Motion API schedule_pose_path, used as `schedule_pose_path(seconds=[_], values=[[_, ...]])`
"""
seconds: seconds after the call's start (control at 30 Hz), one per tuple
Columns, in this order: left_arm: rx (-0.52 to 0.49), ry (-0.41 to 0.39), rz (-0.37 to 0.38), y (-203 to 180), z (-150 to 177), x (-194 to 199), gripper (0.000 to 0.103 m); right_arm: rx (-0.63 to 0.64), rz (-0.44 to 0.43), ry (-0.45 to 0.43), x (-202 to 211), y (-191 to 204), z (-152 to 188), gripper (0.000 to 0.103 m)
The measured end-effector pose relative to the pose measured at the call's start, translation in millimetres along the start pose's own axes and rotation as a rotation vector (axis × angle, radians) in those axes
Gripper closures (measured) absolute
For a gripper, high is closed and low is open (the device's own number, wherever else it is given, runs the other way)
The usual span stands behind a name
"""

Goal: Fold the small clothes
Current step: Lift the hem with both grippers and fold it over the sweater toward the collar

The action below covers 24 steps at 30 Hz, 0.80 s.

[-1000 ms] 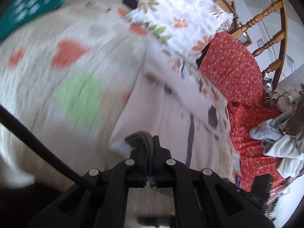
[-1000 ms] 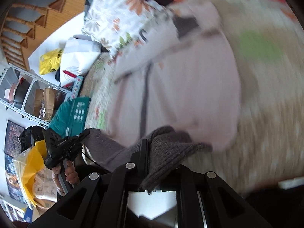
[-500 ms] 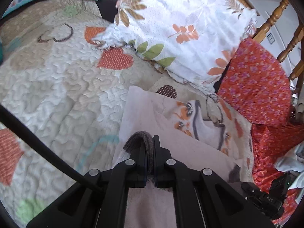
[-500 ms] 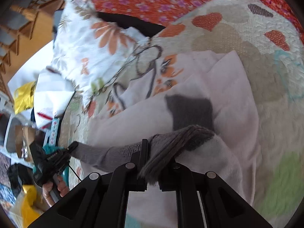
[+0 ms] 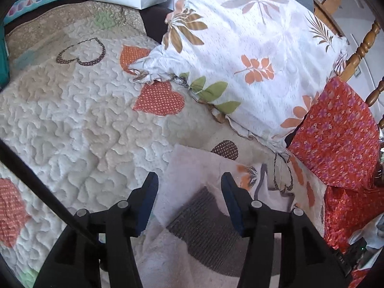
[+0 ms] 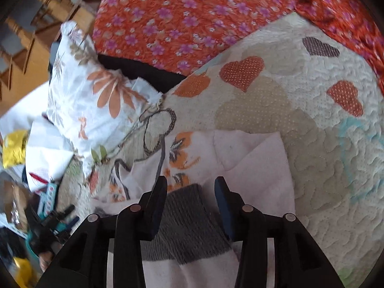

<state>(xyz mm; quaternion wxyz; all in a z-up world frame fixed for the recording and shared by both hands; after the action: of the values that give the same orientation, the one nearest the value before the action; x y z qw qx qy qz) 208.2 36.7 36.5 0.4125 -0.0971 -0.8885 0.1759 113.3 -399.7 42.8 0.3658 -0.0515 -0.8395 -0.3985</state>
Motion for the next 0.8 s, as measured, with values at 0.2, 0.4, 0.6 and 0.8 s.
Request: schedule_pose_path(seconds=[0.2,0.4,0.6,0.8], values=[[-0.091,0.047,-0.029,0,18,7,0.040,0.096,0.021,0.060,8,4,22,0.047],[-0.257,0.174,-0.014,-14,41,-23,0.035,0.201,0.142,0.093,-19,-3,41,0.038],[-0.345,0.263,-0.014,-29,47,-51,0.093,0.164,0.125,0.076,-18,1,32,0.085],[-0.266,0.113,0.001,-36,15,-31,0.094,0.196,0.073,-0.083,7,27,10,0.087]])
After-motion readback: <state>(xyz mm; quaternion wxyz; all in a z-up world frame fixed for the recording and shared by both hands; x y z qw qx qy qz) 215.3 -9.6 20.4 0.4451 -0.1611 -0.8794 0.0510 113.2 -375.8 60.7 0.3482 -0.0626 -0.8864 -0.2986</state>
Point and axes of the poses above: each gripper's, at about its wrist camera, not at the fingertips, and x roughly against the way its jaws point, y to its left, z to its underside, the point moved 4 cm from there along -x, roughly the way its jaws point, and after that the axes turned 9 degrees about -x, right-handed, at the moved point
